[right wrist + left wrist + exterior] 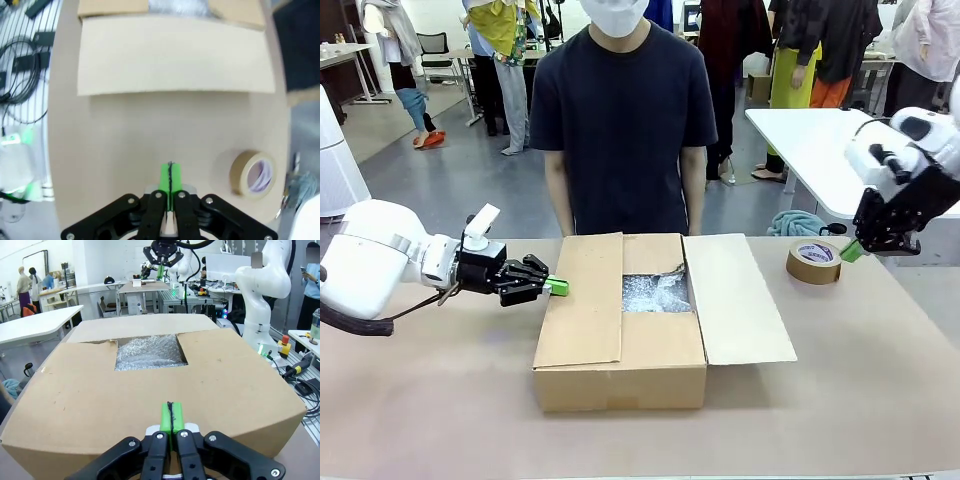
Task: Wrap the clocks to prevent damage.
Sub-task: Push the left (or right) flap of the Package Box to close it.
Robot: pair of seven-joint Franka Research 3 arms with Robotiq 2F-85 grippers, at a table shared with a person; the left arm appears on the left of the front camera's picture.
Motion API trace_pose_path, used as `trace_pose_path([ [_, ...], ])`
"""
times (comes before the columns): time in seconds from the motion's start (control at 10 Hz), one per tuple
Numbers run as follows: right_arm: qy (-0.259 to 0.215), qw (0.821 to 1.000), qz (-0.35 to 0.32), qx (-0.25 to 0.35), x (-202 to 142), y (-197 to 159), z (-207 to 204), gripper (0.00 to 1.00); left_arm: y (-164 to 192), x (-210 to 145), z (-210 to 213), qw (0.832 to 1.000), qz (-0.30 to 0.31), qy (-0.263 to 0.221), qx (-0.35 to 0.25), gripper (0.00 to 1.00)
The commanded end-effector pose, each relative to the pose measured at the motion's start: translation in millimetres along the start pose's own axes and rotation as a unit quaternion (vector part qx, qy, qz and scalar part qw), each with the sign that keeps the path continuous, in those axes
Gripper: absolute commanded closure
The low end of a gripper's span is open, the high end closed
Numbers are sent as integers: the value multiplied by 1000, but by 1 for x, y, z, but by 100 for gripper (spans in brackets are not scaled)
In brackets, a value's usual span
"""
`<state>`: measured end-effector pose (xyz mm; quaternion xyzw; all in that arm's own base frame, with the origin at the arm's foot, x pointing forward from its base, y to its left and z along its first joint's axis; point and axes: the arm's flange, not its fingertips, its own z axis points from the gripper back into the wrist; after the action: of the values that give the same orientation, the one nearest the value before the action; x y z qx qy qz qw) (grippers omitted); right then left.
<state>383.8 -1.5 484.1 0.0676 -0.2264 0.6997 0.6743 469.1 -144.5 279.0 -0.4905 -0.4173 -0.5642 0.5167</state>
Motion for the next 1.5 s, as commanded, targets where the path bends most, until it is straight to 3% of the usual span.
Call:
trace_pose_path([
  [0.0, -162, 986, 18, 44, -40, -21, -31, 99, -1, -4, -3, 1000, 4, 0, 5, 100],
  [0.3, -263, 958, -49, 104, -81, -38, -80, 99, -1, -4, -3, 1000, 4, 0, 5, 100],
  [0.6, -260, 959, -78, 79, -90, -36, -99, 99, -1, -4, -3, 1000, 4, 0, 5, 100],
  [0.7, -286, 951, -65, 95, -86, -19, -100, 99, -1, -4, -3, 1000, 4, 0, 5, 100],
  [1.2, -277, 953, -70, 99, -88, -26, -99, 99, -1, -4, -3, 1000, 4, 0, 5, 100],
  [1.4, -294, 944, -109, 103, -97, -34, -133, 99, -1, -4, -3, 1000, 4, 0, 5, 100],
])
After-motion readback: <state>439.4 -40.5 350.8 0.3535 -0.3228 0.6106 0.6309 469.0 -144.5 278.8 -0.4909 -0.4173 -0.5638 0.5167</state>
